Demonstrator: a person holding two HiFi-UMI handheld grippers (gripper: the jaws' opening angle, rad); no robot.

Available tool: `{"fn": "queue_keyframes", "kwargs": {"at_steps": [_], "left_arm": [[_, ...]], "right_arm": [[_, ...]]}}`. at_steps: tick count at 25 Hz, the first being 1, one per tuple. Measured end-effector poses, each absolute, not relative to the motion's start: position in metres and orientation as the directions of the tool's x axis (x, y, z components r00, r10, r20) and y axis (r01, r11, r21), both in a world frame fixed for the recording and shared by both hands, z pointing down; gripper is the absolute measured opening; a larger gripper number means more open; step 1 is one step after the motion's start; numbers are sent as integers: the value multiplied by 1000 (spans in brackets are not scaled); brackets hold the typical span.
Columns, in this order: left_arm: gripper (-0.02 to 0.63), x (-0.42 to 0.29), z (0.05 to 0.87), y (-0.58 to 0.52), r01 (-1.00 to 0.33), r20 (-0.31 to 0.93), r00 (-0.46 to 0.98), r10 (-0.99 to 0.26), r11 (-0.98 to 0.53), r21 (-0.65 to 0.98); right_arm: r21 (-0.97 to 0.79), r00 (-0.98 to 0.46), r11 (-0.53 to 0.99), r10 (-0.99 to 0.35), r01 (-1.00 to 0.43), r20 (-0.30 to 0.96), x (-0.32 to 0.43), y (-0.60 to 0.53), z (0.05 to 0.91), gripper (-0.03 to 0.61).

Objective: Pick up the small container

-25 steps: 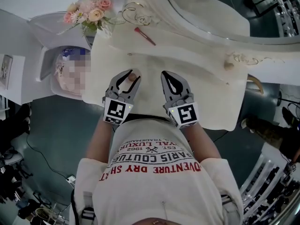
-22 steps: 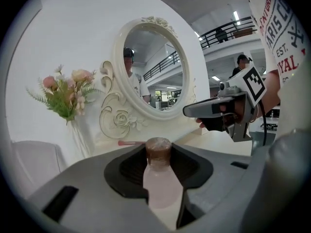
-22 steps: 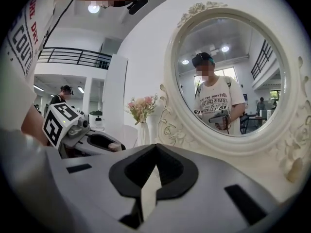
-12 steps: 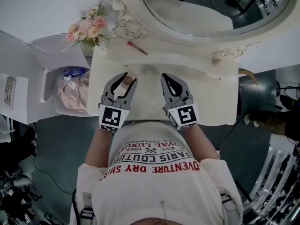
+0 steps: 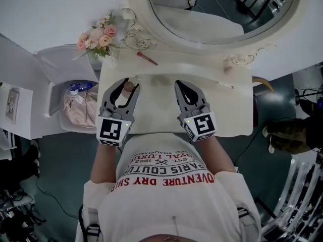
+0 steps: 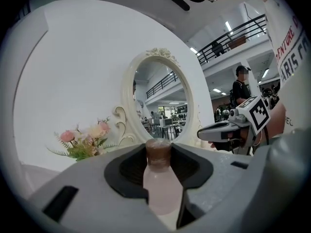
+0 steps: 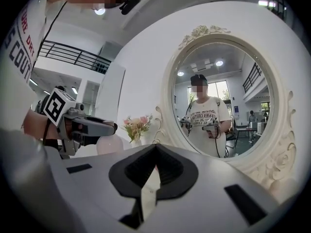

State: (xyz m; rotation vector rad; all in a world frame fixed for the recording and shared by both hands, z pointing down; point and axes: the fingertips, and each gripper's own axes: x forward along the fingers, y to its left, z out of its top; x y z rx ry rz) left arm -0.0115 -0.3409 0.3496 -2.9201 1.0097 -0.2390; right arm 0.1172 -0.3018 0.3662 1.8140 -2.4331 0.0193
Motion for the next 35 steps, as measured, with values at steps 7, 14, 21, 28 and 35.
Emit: {"fn": "queue_keyframes", "kwargs": {"at_steps": [7, 14, 21, 28, 35], "left_arm": [[149, -20, 345, -345, -616, 115, 773, -623, -782, -96], [149, -20, 343, -345, -608, 113, 780, -616, -788, -103], [149, -23, 344, -345, -609, 113, 778, -618, -786, -101], [149, -24, 347, -345, -608, 117, 779, -616, -787, -105], [149, -25, 346, -341, -600, 115, 785, -608, -794, -99]], "right_arm": [[51, -327, 333, -941, -942, 90, 108, -301, 363, -2], [50, -345, 351, -933, -935, 105, 104, -304, 365, -2], [65, -345, 353, -932, -934, 108, 99, -307, 366, -2], [75, -340, 349, -934, -934, 105, 99, -306, 365, -2], [77, -325, 333, -940, -940, 109, 99, -302, 365, -2]]}}
